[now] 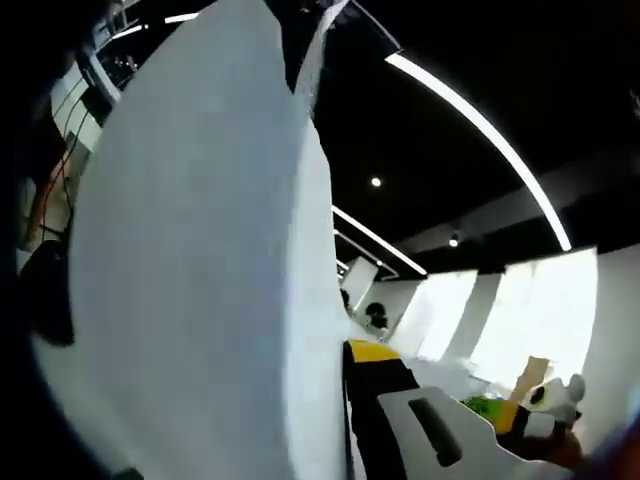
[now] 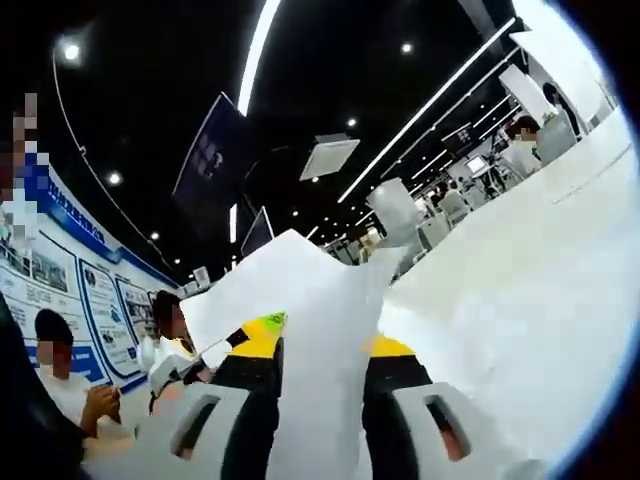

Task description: Organize the stack of printing papers by aligning and flattening the scattered papers on the table

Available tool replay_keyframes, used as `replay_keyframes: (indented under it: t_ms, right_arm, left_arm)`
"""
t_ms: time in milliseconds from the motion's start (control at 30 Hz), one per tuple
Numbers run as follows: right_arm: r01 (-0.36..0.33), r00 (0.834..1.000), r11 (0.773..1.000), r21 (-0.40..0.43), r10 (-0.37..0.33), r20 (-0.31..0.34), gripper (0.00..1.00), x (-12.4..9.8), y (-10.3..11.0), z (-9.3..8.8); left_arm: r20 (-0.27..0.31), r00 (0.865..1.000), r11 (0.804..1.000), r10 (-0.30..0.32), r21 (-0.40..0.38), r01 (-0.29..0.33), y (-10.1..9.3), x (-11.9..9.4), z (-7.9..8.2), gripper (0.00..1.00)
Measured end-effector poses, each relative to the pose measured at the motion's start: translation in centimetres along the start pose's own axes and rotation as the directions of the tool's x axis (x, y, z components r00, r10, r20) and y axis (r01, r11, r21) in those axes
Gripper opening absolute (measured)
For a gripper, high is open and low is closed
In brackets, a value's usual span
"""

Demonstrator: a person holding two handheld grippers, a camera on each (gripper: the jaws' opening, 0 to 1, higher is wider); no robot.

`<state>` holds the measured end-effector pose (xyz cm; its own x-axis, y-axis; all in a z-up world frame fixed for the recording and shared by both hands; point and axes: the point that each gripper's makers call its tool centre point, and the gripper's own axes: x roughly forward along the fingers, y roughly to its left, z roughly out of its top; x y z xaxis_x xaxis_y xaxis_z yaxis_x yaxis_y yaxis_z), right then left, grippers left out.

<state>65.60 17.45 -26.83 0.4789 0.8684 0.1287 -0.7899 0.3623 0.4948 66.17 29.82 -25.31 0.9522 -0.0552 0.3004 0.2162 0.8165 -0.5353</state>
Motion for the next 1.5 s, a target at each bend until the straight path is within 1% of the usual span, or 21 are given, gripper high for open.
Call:
replay_keyframes:
  t_ms: [67, 133, 267, 333, 433, 467, 500, 533, 600, 633, 733, 833, 967, 1033, 1133, 1200, 1267, 1300, 1367, 1467, 1500]
  right_arm:
    - [0.01, 1.0, 1.0, -0.006, -0.009, 0.007, 0.44, -0.2, -0.1, 0.4]
    - [0.015, 1.0, 0.998, -0.062, -0.015, 0.001, 0.52, -0.4, -0.2, 1.1]
    - [0.029, 1.0, 0.991, -0.131, -0.03, -0.008, 0.73, -0.4, 0.1, 2.3]
    - [0.033, 0.999, 0.99, -0.135, -0.035, -0.011, 0.78, -0.3, -0.1, 2.3]
    - [0.141, 0.988, 0.975, -0.172, -0.149, -0.038, 0.9, -0.7, -1.9, 2.4]
    - [0.156, 0.985, 0.967, -0.199, -0.167, -0.04, 0.89, -0.9, -2.2, 2.6]
    - [0.165, 0.982, 0.963, -0.215, -0.18, -0.055, 0.9, -1.1, -2.4, 2.7]
    - [0.162, 0.982, 0.963, -0.215, -0.179, -0.061, 0.9, -1.3, -2.2, 3.1]
    - [0.183, 0.978, 0.956, -0.228, -0.2, -0.053, 0.9, -2.0, -3.0, 3.6]
    - [0.188, 0.978, 0.955, -0.229, -0.204, -0.05, 0.9, -2.2, -3.1, 3.7]
    - [0.224, 0.972, 0.951, -0.213, -0.233, -0.016, 0.9, -3.2, -3.6, 5.5]
    - [0.251, 0.967, 0.946, -0.206, -0.253, 0.015, 0.9, -4.1, -3.6, 6.8]
    - [0.257, 0.965, 0.943, -0.209, -0.261, 0.009, 0.9, -4.8, -3.4, 7.4]
    - [0.269, 0.962, 0.936, -0.226, -0.274, 0.011, 0.9, -5.5, -3.5, 7.8]
    - [0.313, 0.947, 0.92, -0.235, -0.32, 0.011, 0.9, -6.8, -4.3, 8.4]
    - [0.316, 0.946, 0.918, -0.238, -0.325, 0.004, 0.9, -7.2, -4.7, 8.6]
    - [0.337, 0.938, 0.907, -0.253, -0.347, 0.003, 0.9, -8.4, -5.6, 9.0]
    - [0.356, 0.931, 0.899, -0.255, -0.365, 0.012, 0.9, -9.2, -6.3, 9.2]
    - [0.385, 0.92, 0.892, -0.236, -0.39, 0.027, 0.9, -10.3, -7.4, 9.3]
    - [0.424, 0.904, 0.887, -0.182, -0.425, 0.035, 0.9, -11.6, -9.1, 9.4]
    - [0.425, 0.904, 0.887, -0.18, -0.426, 0.034, 0.9, -11.9, -9.6, 9.6]
  left_arm:
    - [0.005, 1.0, 1.0, -0.001, -0.002, 0.001, 0.0, 0.0, 0.1, 0.06]
    - [0.003, 1.0, 1.0, -0.005, -0.004, 0.005, -0.1, 0.0, 0.0, 0.06]
    - [-0.005, 1.0, 1.0, -0.01, -0.006, 0.01, -0.1, 0.1, -0.1, 0.06]
    - [-0.008, 1.0, 1.0, -0.012, -0.006, 0.012, 0.0, 0.2, -0.2, 0.06]
    - [0.003, 1.0, 1.0, -0.003, 0.014, 0.003, 0.1, 0.1, -0.1, 0.06]
    - [0.011, 1.0, 1.0, 0.0, 0.015, 0.0, 0.1, 0.1, 0.1, 0.06]
    - [0.02, 1.0, 1.0, 0.0, 0.014, 0.0, 0.1, 0.0, 0.2, 0.06]
    - [0.029, 1.0, 1.0, 0.002, 0.016, -0.003, 0.1, 0.0, 0.3, 0.06]
    - [0.033, 0.999, 1.0, 0.002, 0.019, -0.003, 0.1, 0.0, 0.4, 0.06]
    - [0.034, 0.999, 1.0, 0.002, 0.021, -0.002, 0.1, 0.0, 0.4, 0.06]
    - [0.035, 0.999, 1.0, -0.004, 0.027, 0.003, 0.1, 0.0, 0.5, 0.06]
    - [0.037, 0.999, 0.999, -0.004, 0.032, 0.003, 0.2, 0.0, 0.6, 0.06]
    - [0.042, 0.999, 0.999, -0.003, 0.047, 0.002, 0.1, 0.0, 0.6, 0.06]
    - [0.046, 0.999, 0.998, -0.005, 0.059, 0.003, -0.1, -0.1, 0.7, 0.06]
    - [0.054, 0.999, 0.999, 0.0, 0.047, -0.003, 0.2, 0.0, 0.9, 0.06]
    - [0.057, 0.998, 0.999, 0.003, 0.047, -0.005, 0.2, 0.0, 0.9, 0.06]
    - [0.053, 0.999, 0.997, 0.002, 0.074, -0.006, -0.1, -0.1, 0.8, 0.06]
    - [0.048, 0.999, 0.996, 0.004, 0.085, -0.008, -0.1, 0.0, 0.7, 0.06]
    - [0.04, 0.999, 0.995, 0.007, 0.097, -0.011, -0.1, 0.1, 0.5, 0.06]
    - [0.033, 0.999, 0.995, 0.009, 0.099, -0.012, -0.2, 0.0, 0.3, 0.06]
    - [0.031, 0.999, 0.995, 0.009, 0.098, -0.012, -0.2, 0.0, 0.3, 0.06]
